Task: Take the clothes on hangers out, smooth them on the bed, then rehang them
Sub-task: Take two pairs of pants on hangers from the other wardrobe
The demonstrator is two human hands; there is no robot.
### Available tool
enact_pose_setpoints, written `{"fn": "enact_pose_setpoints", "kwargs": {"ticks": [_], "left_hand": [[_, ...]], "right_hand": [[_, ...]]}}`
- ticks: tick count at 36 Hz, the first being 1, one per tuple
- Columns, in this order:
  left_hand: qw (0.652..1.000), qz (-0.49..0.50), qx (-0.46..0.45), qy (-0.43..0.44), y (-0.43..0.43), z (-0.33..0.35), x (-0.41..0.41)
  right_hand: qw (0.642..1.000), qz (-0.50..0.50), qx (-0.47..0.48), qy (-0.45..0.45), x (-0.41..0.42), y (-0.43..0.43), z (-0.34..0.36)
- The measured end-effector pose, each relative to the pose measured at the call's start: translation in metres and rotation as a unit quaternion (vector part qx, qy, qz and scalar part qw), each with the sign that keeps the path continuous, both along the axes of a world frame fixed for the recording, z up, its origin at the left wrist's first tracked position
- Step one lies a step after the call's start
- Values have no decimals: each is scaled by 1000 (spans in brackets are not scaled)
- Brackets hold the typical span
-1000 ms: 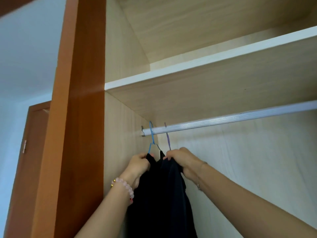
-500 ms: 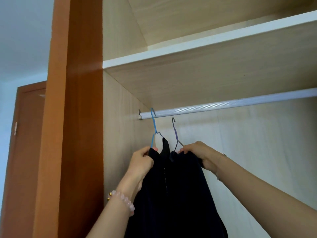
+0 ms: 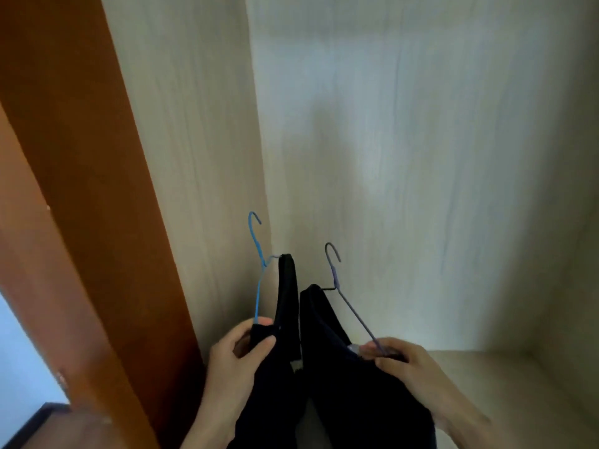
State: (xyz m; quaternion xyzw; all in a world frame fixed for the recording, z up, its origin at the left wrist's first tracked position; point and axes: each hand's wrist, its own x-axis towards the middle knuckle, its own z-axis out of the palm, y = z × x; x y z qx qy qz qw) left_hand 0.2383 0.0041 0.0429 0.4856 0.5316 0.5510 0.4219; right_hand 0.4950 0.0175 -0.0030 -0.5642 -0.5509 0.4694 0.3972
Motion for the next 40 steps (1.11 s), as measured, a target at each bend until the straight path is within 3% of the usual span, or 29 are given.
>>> {"fn": "enact_pose_setpoints", "kwargs": {"ticks": [6,11,15,19,28,40], "left_hand": [[997,0,-39,70,-53,-55,14],[988,77,-59,118,-111,-85,39],[974,171,-53,135,-175,-102,65],[954,276,-69,93,-251,-105,85],[856,505,-103,36,-404,-98,112],[740,666,-83,33,-451,-89,63]], "right_hand": [[998,52,-20,-34,35,-48,-46],[984,165,-25,-56,58,-69,-49],[952,285,-44,-104,67,-81,-47],[898,411,-62,-146,62,-95,-44],[773,614,-11,-163,-3,-125,-44],[714,690,64,-104,-160,-174,-70]]}}
